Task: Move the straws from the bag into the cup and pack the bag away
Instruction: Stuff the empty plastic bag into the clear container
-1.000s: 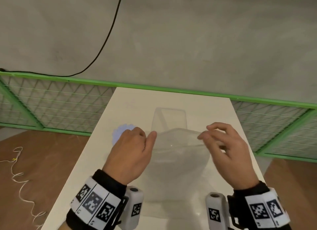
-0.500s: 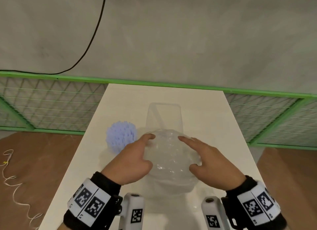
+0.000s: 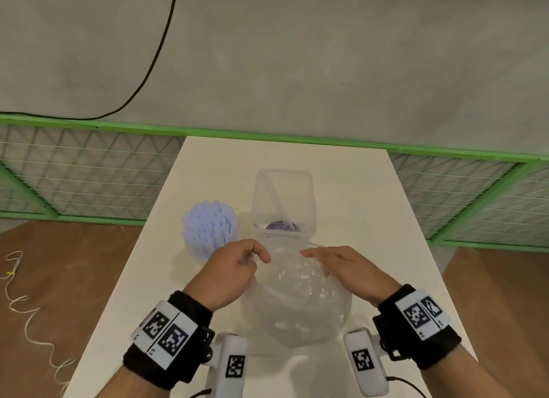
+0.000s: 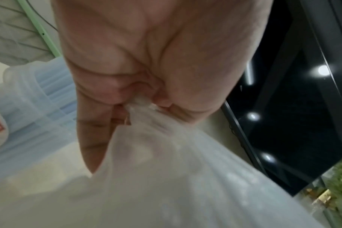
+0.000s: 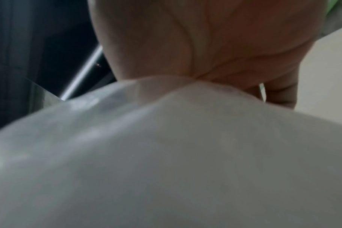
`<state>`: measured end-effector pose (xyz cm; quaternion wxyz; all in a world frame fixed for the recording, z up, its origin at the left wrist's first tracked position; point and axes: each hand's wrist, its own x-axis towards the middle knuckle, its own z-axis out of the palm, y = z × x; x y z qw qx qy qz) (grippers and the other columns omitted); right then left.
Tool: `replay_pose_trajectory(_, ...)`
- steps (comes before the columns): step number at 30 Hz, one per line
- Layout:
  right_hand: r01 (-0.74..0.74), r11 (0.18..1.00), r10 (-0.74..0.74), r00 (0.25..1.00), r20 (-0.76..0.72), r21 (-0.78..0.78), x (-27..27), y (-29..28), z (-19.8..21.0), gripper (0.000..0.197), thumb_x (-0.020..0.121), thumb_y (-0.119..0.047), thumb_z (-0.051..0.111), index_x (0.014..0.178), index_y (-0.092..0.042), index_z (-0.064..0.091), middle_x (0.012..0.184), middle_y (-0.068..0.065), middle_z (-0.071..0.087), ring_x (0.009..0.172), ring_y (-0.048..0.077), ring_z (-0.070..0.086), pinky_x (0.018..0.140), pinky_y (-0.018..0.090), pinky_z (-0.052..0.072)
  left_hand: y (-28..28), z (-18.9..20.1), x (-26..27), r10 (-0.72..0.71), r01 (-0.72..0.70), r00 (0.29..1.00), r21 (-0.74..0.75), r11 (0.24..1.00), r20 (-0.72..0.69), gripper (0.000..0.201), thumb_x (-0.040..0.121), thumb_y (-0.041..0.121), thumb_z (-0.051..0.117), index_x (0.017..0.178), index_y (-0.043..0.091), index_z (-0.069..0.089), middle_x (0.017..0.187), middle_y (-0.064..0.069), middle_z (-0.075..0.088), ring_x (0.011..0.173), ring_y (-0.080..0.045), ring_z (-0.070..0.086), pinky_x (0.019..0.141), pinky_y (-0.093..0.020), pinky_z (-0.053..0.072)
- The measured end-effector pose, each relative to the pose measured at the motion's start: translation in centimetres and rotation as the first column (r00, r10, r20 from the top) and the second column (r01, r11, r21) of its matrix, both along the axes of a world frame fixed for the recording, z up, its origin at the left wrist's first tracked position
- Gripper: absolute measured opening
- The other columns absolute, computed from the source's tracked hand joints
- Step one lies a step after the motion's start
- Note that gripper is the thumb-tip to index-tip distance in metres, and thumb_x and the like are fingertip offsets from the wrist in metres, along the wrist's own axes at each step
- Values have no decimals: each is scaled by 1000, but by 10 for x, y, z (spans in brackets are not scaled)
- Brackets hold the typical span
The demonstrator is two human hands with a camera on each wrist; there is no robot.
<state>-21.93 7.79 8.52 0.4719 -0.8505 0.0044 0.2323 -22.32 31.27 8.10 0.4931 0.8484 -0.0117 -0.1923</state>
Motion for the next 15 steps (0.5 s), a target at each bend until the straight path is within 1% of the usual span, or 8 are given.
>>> replay_pose_trajectory(2,3,1000,-3,1000,-19,12,4,0,-3,30,103,-28,44,115,-29,71,114,-24,64,77,-18,55,85,12,40,-3,-2,2,-6,6,1000,15,1000,-12,40,93,1,40,90,31,67,100,-11,67,69,-21,52,70,-28,42)
replay_pose_trajectory(4,-18,999,17,1000,4,27,7,-1,-4,27,102,-28,47,117,-31,70,122,-19,63,93,-12,56,97,16,40,-6,1,4,-20,21,1000,28,999,-3,41,92,0,38,95,30,65,86,-13,62,68,-20,50,67,-28,41)
replay_pose_trajectory(6,-45,993,40,998,51,106,8,-2,-4,28,101,-24,50,122,-33,67,123,-22,62,106,-8,56,103,18,38,-7,2,7,-37,37,999,12,999,2,41,91,0,38,100,30,64,81,-15,57,70,-20,48,67,-28,38)
replay_pose_trajectory(8,-39,981,32,999,38,189,10,-2,-5,30,101,-16,51,123,-28,67,125,-16,65,114,-4,58,103,17,41,-7,3,10,-64,64,998,-12,998,-18,39,93,2,39,103,31,63,71,-8,49,68,-18,43,66,-28,35)
replay_pose_trajectory(9,-25,979,23,1000,11,204,11,-1,-6,29,101,-14,51,122,-24,67,124,-11,67,114,0,61,102,19,43,-7,1,11,-85,85,996,-15,996,-27,38,93,4,39,104,32,62,69,-5,43,67,-18,40,65,-27,33)
replay_pose_trajectory(12,-4,981,26,994,-109,195,14,-1,-9,29,102,-12,48,116,-19,72,114,-3,72,105,10,68,93,22,52,-8,1,14,-128,128,991,-6,992,-48,39,93,6,40,108,38,58,74,-6,38,67,-18,38,62,-27,32)
replay_pose_trajectory(14,-30,985,53,989,-136,168,17,-2,-9,26,100,-17,51,112,-17,74,108,0,75,101,14,70,91,24,53,-8,2,14,-149,149,987,5,989,-58,45,90,9,42,108,47,58,75,-5,49,64,-22,42,58,-27,39)
replay_pose_trajectory(15,-40,987,60,989,-132,153,17,-2,-8,24,99,-19,54,110,-15,75,106,1,75,101,16,70,92,26,53,-8,3,15,-153,154,986,11,988,-65,46,87,14,43,105,53,59,85,-5,61,68,-26,52,63,-29,47)
